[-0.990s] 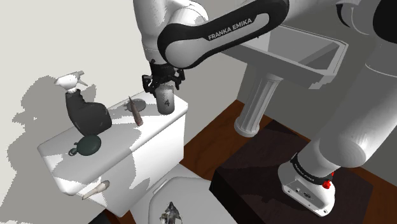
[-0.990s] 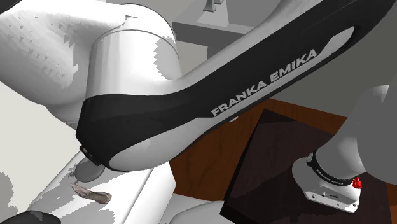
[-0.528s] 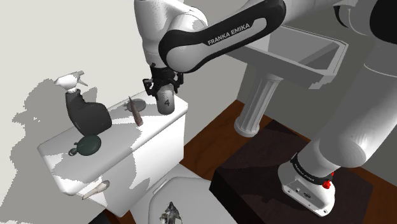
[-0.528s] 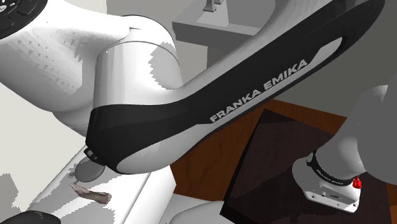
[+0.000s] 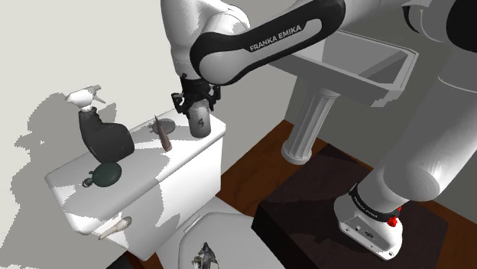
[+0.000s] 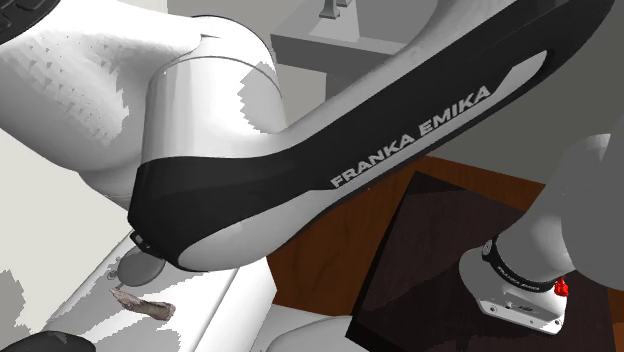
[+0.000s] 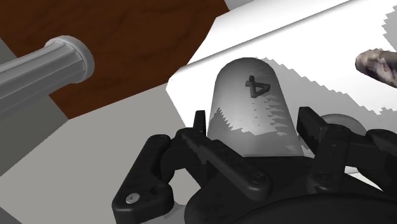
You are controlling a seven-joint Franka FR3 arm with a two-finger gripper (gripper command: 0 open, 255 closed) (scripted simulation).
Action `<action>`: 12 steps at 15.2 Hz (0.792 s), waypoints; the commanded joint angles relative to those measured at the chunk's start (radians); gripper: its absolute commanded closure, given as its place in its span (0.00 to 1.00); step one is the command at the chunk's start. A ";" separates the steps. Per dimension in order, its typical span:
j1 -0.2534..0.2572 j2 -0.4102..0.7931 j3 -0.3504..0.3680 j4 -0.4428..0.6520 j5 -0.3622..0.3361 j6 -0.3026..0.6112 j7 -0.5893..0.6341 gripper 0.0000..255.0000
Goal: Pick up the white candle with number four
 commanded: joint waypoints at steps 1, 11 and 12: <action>-0.001 -0.007 0.002 0.015 0.007 -0.020 -0.008 1.00; -0.004 -0.042 0.009 0.111 0.042 -0.139 -0.046 1.00; -0.004 -0.044 0.010 0.122 0.045 -0.152 -0.049 1.00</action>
